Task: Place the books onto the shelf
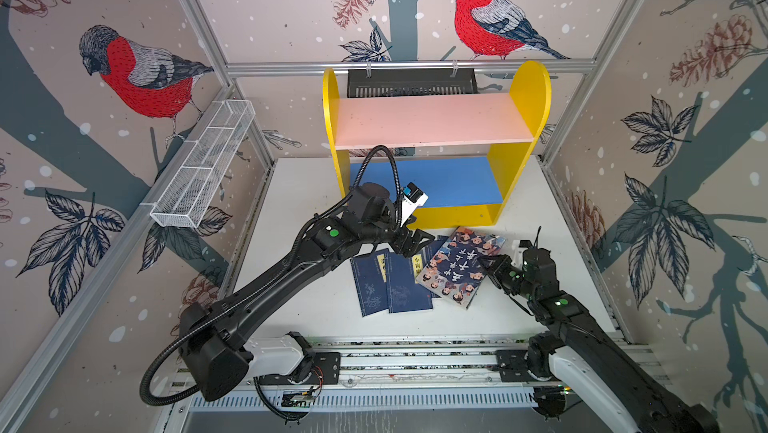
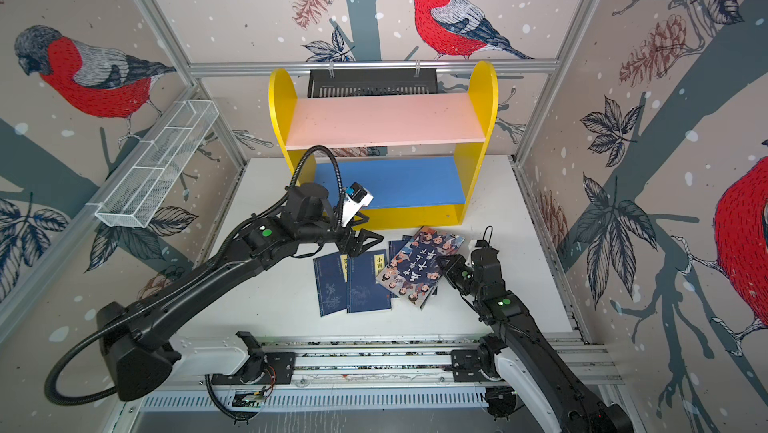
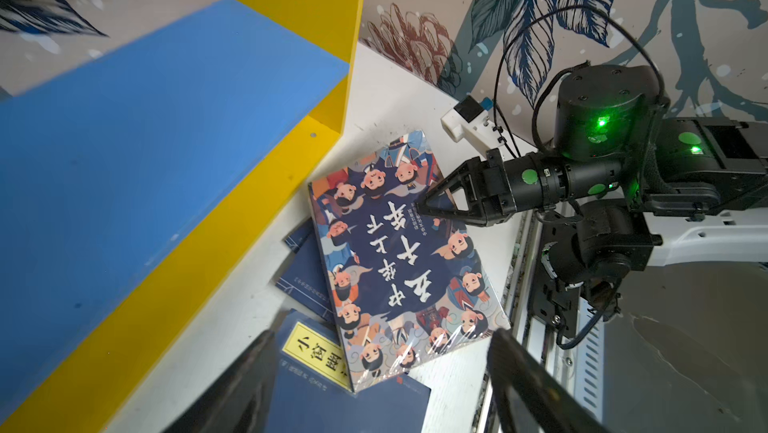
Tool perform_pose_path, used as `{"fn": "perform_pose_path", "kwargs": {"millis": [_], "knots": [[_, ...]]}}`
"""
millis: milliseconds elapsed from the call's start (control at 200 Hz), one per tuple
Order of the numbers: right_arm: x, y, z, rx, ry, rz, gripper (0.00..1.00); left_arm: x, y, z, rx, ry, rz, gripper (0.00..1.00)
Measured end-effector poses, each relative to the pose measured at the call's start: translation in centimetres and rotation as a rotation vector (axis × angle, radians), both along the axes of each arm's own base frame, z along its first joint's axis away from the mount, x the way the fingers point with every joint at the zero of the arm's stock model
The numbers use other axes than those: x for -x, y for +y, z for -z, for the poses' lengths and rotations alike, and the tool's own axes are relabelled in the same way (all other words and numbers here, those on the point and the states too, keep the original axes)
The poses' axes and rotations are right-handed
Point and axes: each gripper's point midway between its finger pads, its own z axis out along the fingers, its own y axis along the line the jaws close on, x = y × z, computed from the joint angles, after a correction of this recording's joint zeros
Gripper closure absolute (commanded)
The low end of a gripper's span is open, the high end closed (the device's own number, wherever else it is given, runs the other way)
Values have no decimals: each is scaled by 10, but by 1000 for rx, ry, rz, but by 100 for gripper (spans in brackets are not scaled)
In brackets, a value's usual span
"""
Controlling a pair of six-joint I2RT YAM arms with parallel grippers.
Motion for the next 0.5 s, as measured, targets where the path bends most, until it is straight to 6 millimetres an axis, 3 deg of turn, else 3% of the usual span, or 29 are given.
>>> {"fn": "perform_pose_path", "kwargs": {"millis": [140, 350, 500], "knots": [[-1, 8, -27, -7, -41, -43, 97, -5, 24, -18, -2, -73, -79, 12], [1, 21, -62, -27, -116, -108, 98, -24, 60, -9, 27, 12, -211, 11], [3, 36, -89, -54, -164, -166, 98, -23, 81, -11, 103, 91, -263, 10]]}}
